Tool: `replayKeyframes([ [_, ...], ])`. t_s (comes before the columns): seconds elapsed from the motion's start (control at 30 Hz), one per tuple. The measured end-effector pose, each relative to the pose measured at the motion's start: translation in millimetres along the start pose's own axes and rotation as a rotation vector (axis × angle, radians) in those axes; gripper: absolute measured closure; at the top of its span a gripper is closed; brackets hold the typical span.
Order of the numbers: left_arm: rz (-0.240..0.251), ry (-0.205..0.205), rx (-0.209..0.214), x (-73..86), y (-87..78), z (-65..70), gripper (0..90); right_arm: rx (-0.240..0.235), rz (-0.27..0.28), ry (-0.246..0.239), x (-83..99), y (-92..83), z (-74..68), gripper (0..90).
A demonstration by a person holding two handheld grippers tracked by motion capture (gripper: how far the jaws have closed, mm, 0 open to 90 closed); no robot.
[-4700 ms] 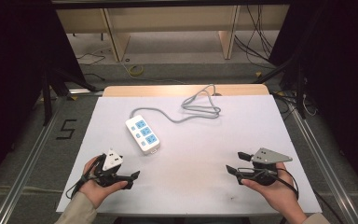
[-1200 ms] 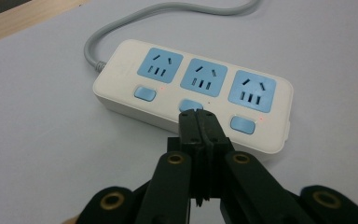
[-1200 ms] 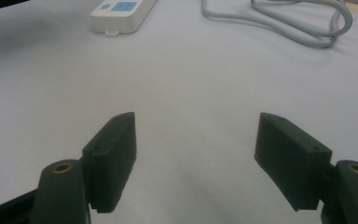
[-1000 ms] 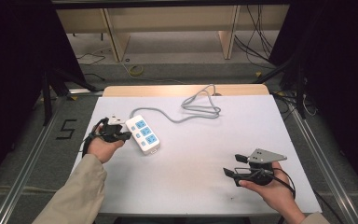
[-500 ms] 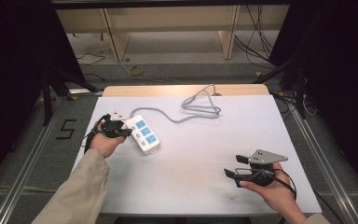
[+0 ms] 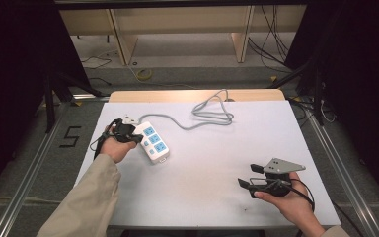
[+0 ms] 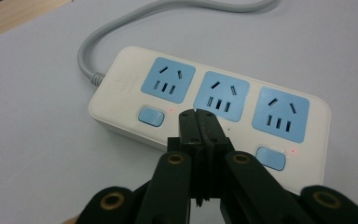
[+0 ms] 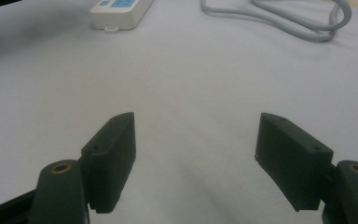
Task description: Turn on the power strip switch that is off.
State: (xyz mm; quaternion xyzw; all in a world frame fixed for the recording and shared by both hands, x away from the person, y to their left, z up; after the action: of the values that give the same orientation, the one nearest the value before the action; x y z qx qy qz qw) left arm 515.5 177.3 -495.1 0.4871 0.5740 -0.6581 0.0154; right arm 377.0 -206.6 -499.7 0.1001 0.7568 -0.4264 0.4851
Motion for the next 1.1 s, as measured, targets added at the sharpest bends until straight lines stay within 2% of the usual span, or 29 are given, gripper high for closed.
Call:
replayKeyframes([
  [0.13,-0.001,-0.014,0.007,-1.7,1.6,1.1,89.8,0.000,0.001,-0.002,-0.1,0.2,-0.1,29.2],
  [0.3,-0.025,-0.036,0.025,-2.5,5.2,2.1,89.9,0.000,0.002,-0.008,-0.4,-0.4,-0.2,29.2],
  [0.53,-0.041,-0.028,0.028,-8.4,7.6,5.2,89.9,0.000,0.008,-0.009,-1.1,-1.0,-0.3,29.4],
  [0.77,-0.054,-0.070,0.037,-13.1,6.6,3.8,89.8,-0.001,0.017,-0.009,-2.4,-1.6,-1.5,29.6],
  [0.93,-0.077,-0.061,0.036,-16.5,7.9,1.4,89.8,-0.001,0.010,-0.009,-1.6,-0.6,-1.6,29.6],
  [1.1,-0.077,-0.058,0.035,-19.9,8.6,2.3,89.9,0.002,0.026,-0.006,-3.5,-3.3,-1.5,29.9],
])
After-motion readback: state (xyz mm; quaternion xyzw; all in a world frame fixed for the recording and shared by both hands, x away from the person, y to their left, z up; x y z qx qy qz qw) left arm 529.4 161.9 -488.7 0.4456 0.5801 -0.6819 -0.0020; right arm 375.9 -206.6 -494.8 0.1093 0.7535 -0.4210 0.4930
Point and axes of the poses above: each handheld gripper's, and its own axes: y roughly forward along the jaws, x roughly out of its underside, z roughly to its right, the point moved 8 cm from there along y, roughly forward along the jaws, and after that the axes turned 7 degrees about y, right-handed, at the moved point
